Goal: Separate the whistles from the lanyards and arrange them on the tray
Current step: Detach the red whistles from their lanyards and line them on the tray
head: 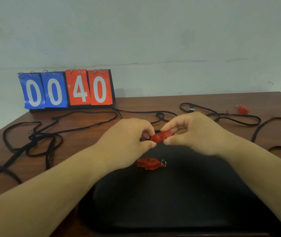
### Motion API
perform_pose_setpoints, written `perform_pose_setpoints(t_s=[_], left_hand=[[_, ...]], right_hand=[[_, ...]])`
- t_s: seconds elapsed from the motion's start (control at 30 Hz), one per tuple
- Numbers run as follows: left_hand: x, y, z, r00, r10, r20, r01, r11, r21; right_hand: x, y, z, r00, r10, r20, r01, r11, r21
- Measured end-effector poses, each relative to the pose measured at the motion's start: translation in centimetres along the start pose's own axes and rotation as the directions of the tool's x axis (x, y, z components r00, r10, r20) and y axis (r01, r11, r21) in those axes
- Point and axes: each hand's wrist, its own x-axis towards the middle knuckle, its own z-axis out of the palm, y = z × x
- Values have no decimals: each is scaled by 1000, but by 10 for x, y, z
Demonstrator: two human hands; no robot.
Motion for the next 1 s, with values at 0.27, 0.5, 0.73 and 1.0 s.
perform_pose_setpoints(t_s=[0.27, 0.5, 0.73, 1.0], left_hand=[[25, 4, 8, 994, 53, 100, -74, 973, 218], [30, -10, 19, 997, 20, 81, -39, 972, 233], [34, -12, 22, 991, -70, 114, 43, 975, 217], [36, -14, 23, 991, -94, 99, 74, 978, 194]], right_hand=[[10, 20, -1, 992, 77, 100, -43, 951, -306], [19, 29, 6, 996, 86, 40, -65, 926, -373], [23, 31, 4, 993, 71, -94, -107, 876, -470], [28, 36, 5, 995, 73, -65, -95, 878, -468]])
